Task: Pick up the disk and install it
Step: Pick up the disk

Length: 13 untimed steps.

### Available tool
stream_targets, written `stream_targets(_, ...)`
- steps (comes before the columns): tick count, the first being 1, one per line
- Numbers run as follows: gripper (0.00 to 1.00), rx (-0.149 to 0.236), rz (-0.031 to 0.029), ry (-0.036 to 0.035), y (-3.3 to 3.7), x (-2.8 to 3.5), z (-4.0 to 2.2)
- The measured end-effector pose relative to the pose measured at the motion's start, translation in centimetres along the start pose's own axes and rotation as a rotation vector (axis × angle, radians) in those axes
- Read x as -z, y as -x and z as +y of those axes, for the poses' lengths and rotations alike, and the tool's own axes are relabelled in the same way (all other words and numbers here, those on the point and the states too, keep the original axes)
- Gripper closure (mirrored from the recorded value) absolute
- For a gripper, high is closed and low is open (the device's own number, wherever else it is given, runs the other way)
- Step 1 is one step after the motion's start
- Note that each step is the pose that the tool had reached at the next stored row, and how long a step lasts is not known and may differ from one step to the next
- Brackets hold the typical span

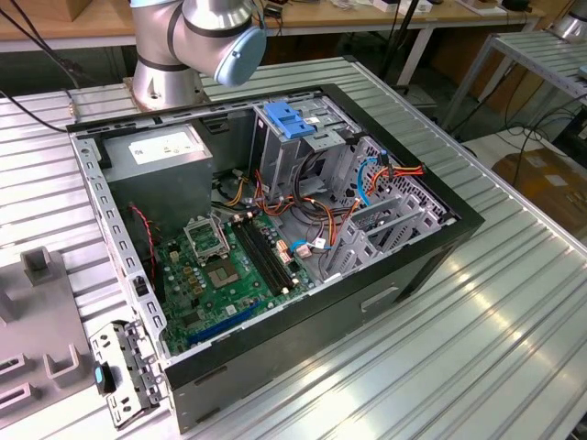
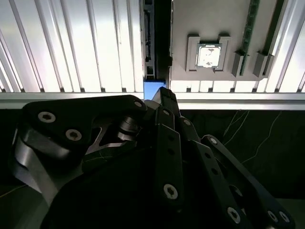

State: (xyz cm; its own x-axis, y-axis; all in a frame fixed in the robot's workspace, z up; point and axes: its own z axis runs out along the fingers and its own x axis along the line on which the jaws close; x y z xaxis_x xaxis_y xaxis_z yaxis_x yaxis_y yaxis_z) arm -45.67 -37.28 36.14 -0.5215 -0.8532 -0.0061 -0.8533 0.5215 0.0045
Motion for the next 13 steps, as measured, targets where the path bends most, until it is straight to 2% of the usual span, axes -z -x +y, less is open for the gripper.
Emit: stream_targets(13,0.89,0.000,0.0001,0.0000,-0.03,0.00,0.04)
